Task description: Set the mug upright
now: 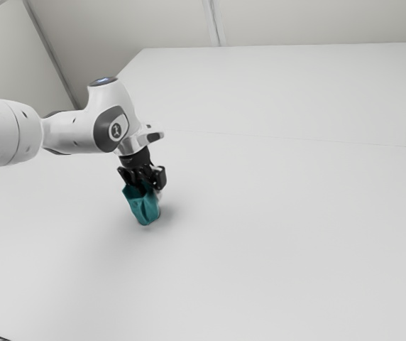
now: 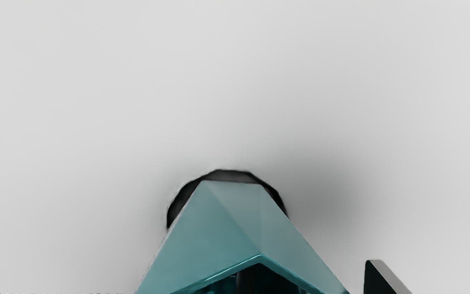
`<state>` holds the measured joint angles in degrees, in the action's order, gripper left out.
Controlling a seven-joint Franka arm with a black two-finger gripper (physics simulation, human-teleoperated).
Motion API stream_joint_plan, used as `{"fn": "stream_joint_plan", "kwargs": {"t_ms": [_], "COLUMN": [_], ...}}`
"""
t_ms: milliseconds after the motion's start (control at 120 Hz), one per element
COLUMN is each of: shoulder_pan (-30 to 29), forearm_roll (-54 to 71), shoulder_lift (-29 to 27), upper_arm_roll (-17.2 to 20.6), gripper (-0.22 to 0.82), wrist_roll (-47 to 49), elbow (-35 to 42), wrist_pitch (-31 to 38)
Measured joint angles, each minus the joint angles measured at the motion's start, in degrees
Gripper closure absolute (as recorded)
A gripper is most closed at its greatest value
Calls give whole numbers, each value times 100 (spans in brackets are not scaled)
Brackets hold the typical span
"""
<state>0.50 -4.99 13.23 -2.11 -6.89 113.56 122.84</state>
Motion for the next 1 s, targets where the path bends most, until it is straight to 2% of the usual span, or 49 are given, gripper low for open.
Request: {"fn": "stream_joint_plan", "kwargs": {"t_ms": [142, 333, 425, 658, 1000], "shoulder_pan": [52, 98, 107, 148, -24], "forearm_roll": [27, 138, 241, 371, 645], "shoulder_lift": [-80, -358, -433, -626, -634], "upper_arm_roll": [-17, -47, 107, 711, 661], "gripper": [19, 8, 5, 2, 0], "wrist_roll": [324, 680, 859, 1136, 1383], "elbow": [-358, -1443, -2082, -2994, -3317], "wrist_pitch": [-219, -1133, -1785, -3110, -3891]}}
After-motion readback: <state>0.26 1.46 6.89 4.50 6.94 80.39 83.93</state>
